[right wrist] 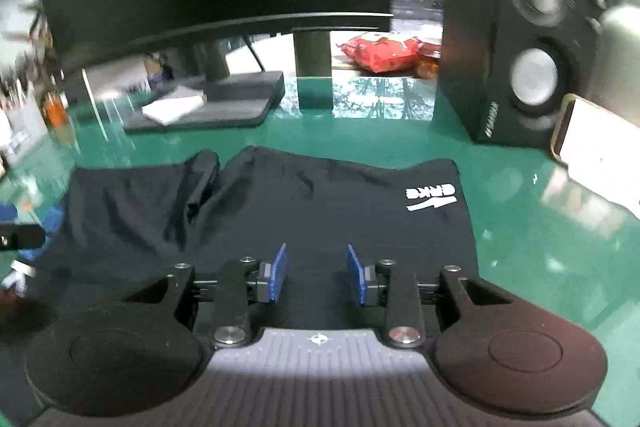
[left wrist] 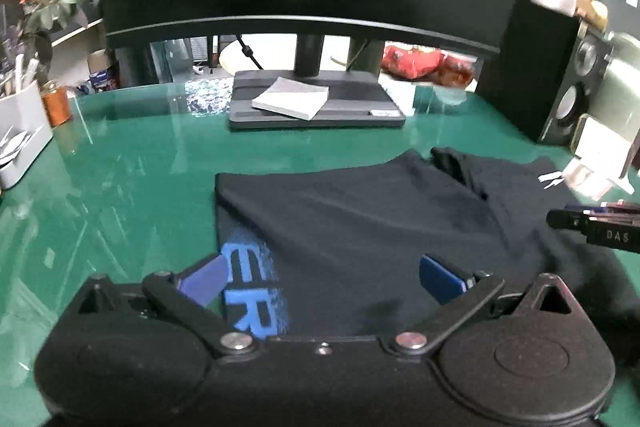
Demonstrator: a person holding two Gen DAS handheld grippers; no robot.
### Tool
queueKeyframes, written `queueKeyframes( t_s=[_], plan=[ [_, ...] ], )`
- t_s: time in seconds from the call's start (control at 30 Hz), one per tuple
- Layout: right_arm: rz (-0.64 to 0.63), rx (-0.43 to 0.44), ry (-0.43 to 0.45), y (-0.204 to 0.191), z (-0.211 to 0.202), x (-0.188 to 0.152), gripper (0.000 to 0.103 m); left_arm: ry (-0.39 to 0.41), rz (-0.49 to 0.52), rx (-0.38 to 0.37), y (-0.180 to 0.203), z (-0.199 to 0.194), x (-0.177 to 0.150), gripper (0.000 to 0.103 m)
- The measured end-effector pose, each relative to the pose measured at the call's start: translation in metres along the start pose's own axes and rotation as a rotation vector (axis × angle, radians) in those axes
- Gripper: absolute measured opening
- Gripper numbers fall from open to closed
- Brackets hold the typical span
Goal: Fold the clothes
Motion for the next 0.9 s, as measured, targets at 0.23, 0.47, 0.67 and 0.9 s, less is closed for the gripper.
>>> queueKeyframes(
  t_s=[0.23,0.47,0.67,0.9],
  plan=[
    [0.015,-0.037,-0.017,0.006,0.017,0.001,0.033,0.033,0.044,-0.007,0.010,0.022,0.020,0.103],
    [0.008,-0.066,-0.022,0.015,0.022,0.001,0.037,0.011,0.169,-0.009,0.053,0.057,0.045,0.103],
    [-0.001,-0.047,-0.023,0.018,0.028,0.005,0.039,-0.060,0.210,0.031,0.069,0.083,0.042,0.103],
    [-0.007,-0.040,-0.018,0.020,0.034,0.009,0.045,-0.092,0.159,0.030,0.067,0.095,0.044,0.103]
  ],
)
Point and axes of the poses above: each gripper's, at about its wrist camera, not at the fingertips, and z roughly the way its jaws point, y to its right, x to its top, the point moved 4 cm from there along z, roughly the way its jaws point, and after that the axes turned 1 degree about x, right-handed, at the moved point
